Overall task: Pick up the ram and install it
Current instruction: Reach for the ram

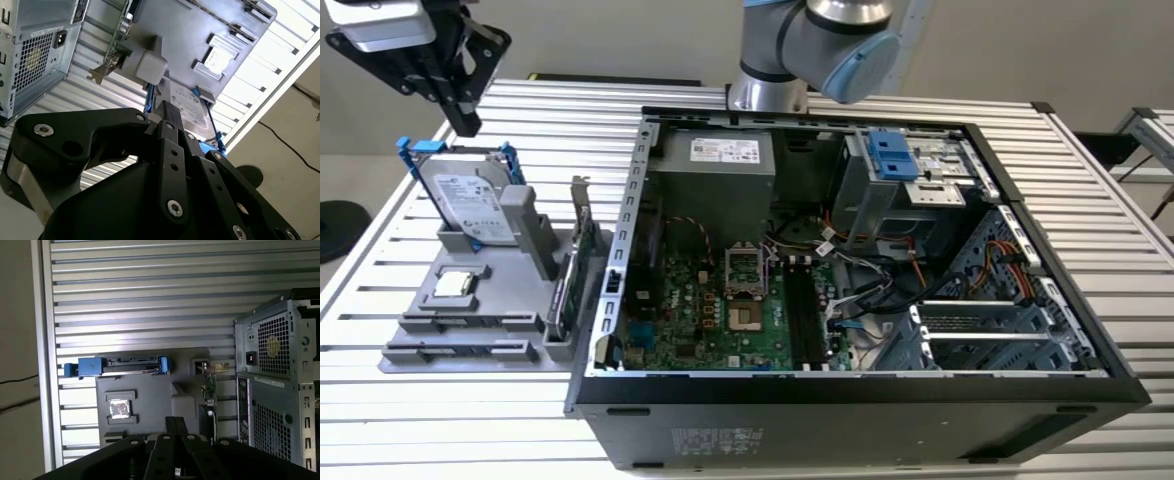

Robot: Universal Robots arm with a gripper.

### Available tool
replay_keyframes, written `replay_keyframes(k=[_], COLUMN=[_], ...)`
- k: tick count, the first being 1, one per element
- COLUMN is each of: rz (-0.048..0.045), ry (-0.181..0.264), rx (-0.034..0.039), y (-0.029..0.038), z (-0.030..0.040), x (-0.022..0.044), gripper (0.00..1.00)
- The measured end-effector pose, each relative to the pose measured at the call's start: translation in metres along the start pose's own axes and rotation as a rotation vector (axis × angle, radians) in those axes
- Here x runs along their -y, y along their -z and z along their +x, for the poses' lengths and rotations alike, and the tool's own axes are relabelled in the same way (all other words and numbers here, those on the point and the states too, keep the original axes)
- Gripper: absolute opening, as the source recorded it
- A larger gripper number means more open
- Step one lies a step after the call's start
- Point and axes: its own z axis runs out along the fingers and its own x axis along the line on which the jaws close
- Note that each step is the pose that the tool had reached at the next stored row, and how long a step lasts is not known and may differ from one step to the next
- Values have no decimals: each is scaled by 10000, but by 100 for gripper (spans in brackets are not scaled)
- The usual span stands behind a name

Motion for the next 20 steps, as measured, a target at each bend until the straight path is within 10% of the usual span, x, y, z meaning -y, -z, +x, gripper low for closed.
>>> replay_keyframes(k=[20], rz=[0], ry=[16], rx=[-1], y=[4], z=[229], x=[17], gripper=[0])
